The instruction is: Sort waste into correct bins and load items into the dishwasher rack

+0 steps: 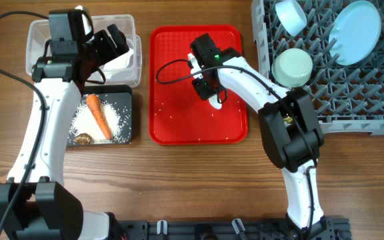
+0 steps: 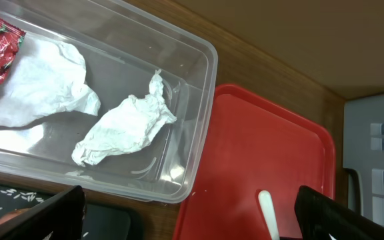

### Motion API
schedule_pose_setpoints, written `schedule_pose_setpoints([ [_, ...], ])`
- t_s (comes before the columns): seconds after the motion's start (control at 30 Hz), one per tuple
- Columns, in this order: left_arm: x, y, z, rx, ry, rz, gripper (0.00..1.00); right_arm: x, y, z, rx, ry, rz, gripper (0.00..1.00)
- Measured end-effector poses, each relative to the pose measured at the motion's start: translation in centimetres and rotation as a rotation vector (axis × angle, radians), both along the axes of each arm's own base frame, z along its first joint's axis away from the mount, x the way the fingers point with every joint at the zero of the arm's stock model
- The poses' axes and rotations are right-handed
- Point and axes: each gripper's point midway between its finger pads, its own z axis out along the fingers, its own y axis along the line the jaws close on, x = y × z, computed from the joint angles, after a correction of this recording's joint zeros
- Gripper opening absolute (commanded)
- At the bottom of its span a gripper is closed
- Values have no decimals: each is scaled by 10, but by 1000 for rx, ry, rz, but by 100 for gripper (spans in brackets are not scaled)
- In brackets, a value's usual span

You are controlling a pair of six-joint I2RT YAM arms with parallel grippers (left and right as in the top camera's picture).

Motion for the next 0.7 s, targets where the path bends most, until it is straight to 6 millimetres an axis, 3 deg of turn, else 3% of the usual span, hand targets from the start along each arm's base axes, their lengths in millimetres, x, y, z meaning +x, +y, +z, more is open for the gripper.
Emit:
schedule_pose_setpoints([
  [0.1, 0, 0, 0, 0, 0, 0, 100, -1, -1, 0, -1, 6, 0, 4],
  [0.3, 0, 0, 0, 0, 0, 0, 100, -23, -12, 10, 6, 108, -10, 4],
  [0.5, 0, 0, 0, 0, 0, 0, 100, -25, -20, 18, 30, 121, -27, 4],
  [0.57, 0, 0, 0, 0, 0, 0, 100, -24, -11, 20, 85, 125, -26, 4],
  [0.63, 0, 0, 0, 0, 0, 0, 100, -20, -5, 15, 123, 106, -26, 4],
  [0.7, 0, 0, 0, 0, 0, 0, 100, -29, -7, 0, 125, 126, -31, 5],
])
